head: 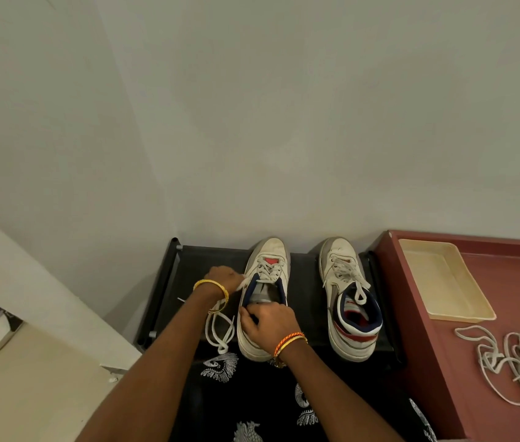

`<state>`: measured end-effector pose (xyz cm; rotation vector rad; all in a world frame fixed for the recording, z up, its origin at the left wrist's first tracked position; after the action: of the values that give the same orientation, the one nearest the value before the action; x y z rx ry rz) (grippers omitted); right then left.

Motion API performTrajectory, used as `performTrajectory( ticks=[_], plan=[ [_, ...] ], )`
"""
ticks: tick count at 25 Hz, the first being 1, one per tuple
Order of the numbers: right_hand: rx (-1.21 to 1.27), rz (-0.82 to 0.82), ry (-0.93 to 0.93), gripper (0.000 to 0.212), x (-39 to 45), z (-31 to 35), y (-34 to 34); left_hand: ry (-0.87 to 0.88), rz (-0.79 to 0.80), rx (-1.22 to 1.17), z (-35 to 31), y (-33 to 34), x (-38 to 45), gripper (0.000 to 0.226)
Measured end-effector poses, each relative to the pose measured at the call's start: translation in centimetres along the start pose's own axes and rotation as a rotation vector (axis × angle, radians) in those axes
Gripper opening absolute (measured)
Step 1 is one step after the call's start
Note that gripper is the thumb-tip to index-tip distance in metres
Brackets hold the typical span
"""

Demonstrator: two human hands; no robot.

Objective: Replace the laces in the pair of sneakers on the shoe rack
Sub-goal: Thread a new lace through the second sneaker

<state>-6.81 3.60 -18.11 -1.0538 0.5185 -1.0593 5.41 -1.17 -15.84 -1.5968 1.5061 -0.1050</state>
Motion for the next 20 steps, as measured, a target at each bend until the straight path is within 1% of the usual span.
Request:
performTrajectory(
  ticks=[2,4,5,6,8,10,11,14,15,16,18,20],
  plan=[
    [0.001,0.007,-0.001,0.042,0.1,0.0,0.1,-0.016,0.019,-0.17,-1.2,-1.6,-1.0,0.022],
    [0.05,0.019,0.027,0.039,0.1,-0.1,0.2,0.017,0.03,-0.256,-2.4,-3.2,-1.7,0.023],
    [0.116,0.009,0.073,0.035,0.1,-0.1,0.1,0.052,0.029,-0.287,-2.9,-4.0,-2.1,0.025],
    [0.216,-0.026,0.139,0.029,0.2,-0.3,-0.2,0.083,0.028,-0.327,-3.5,-4.7,-2.6,0.025],
    [0.446,-0.166,0.285,0.016,0.2,-0.5,-1.6,0.136,0.03,-0.372,-4.8,-5.8,-3.8,0.025],
    [0.651,-0.285,0.349,0.008,0.5,0.1,-3.8,0.186,0.03,-0.395,-5.9,-6.8,-5.1,0.024],
    [0.747,-0.303,0.343,0.008,0.8,0.7,-5.1,0.217,0.045,-0.397,-6.5,-7.1,-5.8,0.023],
    [0.971,-0.267,0.29,0.024,2.2,3.1,-8.5,0.298,0.136,-0.419,-8.3,-7.3,-8.3,0.019],
    [1.024,-0.274,0.281,0.025,2.6,3.8,-9.6,0.316,0.157,-0.443,-8.8,-7.4,-9.0,0.019],
    [1.075,-0.299,0.275,0.02,2.9,4.3,-10.8,0.315,0.164,-0.485,-9.2,-7.6,-9.7,0.02],
    [1.119,-0.387,0.263,0.011,3.2,4.7,-12.7,0.268,0.133,-0.581,-9.3,-8.0,-10.2,0.022],
    [1.016,-0.443,0.243,0.008,3.3,4.6,-14.1,0.206,0.088,-0.651,-9.3,-8.3,-10.5,0.019]
  ],
)
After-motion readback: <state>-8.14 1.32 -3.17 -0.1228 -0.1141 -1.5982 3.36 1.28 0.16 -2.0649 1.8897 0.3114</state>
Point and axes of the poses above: each hand's wrist, its own x-axis towards the middle knuckle, its own y-axis out of the palm, z = x × y, the point moved 3 cm from there along x, towards the middle knuckle, and after that the axes turned 3 degrees about -z, right-handed, at the moved point
